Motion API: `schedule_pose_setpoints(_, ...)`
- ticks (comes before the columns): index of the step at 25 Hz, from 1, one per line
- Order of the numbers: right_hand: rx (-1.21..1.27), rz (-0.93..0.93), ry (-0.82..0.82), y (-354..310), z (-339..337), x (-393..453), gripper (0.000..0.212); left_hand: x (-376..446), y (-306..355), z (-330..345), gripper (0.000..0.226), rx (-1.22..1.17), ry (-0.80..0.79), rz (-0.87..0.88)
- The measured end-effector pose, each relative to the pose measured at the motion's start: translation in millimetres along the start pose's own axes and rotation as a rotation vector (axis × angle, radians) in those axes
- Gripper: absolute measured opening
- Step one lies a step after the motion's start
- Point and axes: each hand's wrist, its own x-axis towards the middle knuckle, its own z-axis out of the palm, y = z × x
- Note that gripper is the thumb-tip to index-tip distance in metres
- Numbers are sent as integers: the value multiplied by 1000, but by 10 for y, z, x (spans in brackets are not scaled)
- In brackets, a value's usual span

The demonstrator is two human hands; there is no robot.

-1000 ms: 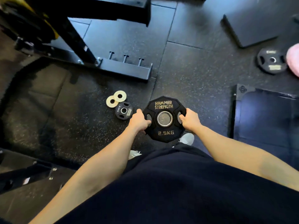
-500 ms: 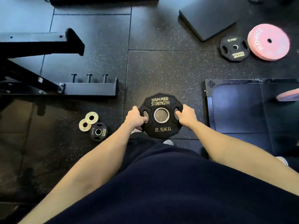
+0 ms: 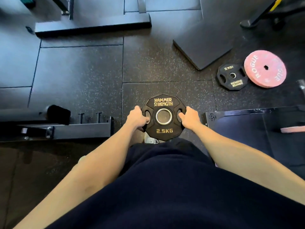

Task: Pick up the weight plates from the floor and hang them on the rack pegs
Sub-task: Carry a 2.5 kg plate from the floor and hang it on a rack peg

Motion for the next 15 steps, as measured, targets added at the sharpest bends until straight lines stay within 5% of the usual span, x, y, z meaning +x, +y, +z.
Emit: schedule_pose_setpoints(15, -124, -141, -105, -1583, -1688, 3287, 31, 2208, 2472, -1205, 40, -199, 101, -107)
